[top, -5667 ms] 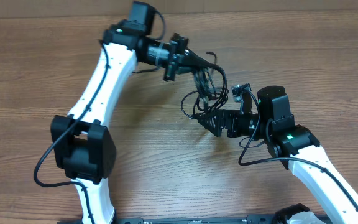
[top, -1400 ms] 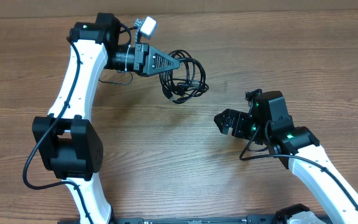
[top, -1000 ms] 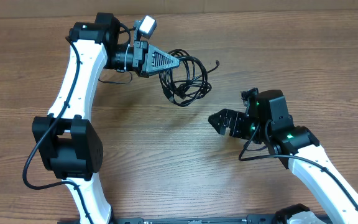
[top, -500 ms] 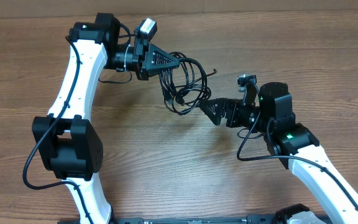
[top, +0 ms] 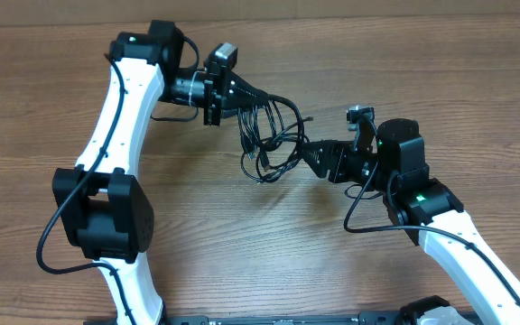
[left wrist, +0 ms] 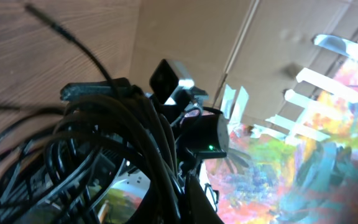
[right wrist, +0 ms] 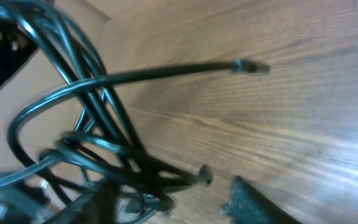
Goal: Untangle cables
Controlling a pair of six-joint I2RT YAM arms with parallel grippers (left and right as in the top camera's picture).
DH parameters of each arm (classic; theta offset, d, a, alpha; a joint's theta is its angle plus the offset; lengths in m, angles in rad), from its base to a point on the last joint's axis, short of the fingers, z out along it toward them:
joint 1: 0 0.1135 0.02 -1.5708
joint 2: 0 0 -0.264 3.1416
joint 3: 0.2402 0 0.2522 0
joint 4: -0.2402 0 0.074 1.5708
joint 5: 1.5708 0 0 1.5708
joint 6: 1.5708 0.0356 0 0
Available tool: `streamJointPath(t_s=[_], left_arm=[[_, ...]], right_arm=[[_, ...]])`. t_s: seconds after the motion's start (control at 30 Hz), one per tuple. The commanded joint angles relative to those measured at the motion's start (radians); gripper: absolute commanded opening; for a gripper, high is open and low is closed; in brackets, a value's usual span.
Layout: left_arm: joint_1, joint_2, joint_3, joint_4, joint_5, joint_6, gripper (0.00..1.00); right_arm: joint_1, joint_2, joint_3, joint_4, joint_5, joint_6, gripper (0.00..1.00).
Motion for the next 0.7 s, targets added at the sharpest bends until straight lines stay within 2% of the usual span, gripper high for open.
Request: streamJointPath(t_s=[0.0,0.17,0.23,0.53,0.67], left_arm=[[-0.027,-0.025,0.023,-0.002,-0.025,-0.068,0.04],[-0.037,-0.025,0.023,-0.005,-0.019,-0.077,0.04],[-0.039,-0.025,0.023,-0.012,-0.011,-0.078,0.04],[-0.039,-0.025,0.023,-0.063,0.018,-0.078,0.04],[-0.039,-0.025,0.023,-0.059,0.018,-0.078,0.04]], right_arm=[[-0.001,0.002,0.001,0.006,0.013,-0.006,0.45],[-0.001,0.002,0.001,-0.003,0.061,-0.006,0.44],[-0.001,0.002,0.001,-0.020,0.109,-0.005,0.48],[-0.001,0.002,0.001,-0.197,0.558,0.137,0.48],[-0.001,0.001,0.001,-0.211,0.558,0.164,0.49]])
